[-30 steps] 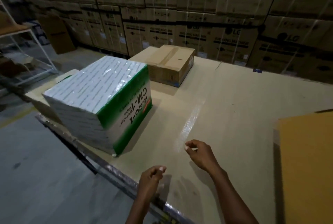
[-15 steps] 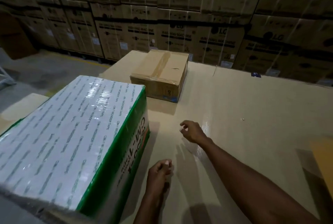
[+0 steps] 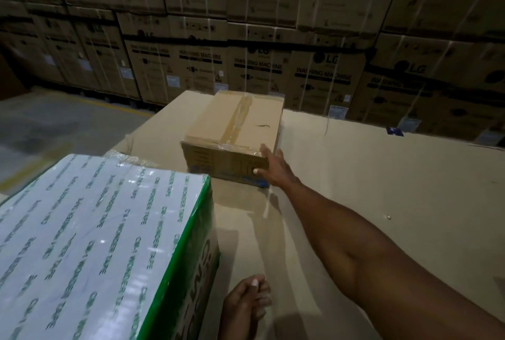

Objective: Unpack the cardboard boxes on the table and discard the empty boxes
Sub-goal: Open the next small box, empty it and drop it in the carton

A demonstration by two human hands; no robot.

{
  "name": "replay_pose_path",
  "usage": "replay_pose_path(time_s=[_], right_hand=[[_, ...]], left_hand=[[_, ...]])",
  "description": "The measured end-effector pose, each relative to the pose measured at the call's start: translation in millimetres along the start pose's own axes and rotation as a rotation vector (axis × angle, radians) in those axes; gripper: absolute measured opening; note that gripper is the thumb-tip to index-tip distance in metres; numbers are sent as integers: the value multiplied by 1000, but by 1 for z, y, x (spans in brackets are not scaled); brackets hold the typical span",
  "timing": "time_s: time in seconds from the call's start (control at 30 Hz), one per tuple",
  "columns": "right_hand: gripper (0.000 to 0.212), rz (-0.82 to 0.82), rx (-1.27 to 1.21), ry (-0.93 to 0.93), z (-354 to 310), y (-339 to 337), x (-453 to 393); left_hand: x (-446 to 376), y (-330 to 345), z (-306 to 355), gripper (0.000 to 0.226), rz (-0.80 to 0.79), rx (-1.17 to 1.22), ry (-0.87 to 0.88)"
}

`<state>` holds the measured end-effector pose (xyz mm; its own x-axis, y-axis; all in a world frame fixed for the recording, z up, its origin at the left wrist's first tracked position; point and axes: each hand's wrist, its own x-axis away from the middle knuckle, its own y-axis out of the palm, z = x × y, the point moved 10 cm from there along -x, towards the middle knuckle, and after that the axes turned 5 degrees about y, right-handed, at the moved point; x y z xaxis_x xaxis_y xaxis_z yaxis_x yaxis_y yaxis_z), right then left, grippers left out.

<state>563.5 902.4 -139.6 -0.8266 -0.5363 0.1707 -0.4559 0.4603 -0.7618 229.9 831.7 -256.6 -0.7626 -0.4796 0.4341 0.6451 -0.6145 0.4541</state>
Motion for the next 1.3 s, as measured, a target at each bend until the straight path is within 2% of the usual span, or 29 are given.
replay_pose_path(time_s=[0.1,0.2,0.3,0.47,0.7,0.93,1.03,1.17,1.3], right_hand=[[85,26,-125,18,4,11,-13],[73,125,-200,-4,9,9,-13],[69,144,-159,-10,14,6,-7],[66,189,-151,-55,29,-8,25],[73,317,-192,-71,100,-51,119],[71,387,-152,-42,182,-84,255],[70,427,-164,-7,210,-95,326],[72,439,-200,50,233,-104,428],[71,453,-223,135,258,-101,510]], left_hand=[[-2,6,7,21,-41,-16,-1],[-7,3,3,23,13,-87,-62],[-8,2,-1,24,60,-133,-111],[-4,9,2,23,53,-131,-77],[32,35,18,21,-9,-266,20],[91,48,3,20,12,-398,34],[122,55,-6,17,12,-517,127],[177,67,-2,15,39,-736,392],[225,76,-9,27,45,-823,544]])
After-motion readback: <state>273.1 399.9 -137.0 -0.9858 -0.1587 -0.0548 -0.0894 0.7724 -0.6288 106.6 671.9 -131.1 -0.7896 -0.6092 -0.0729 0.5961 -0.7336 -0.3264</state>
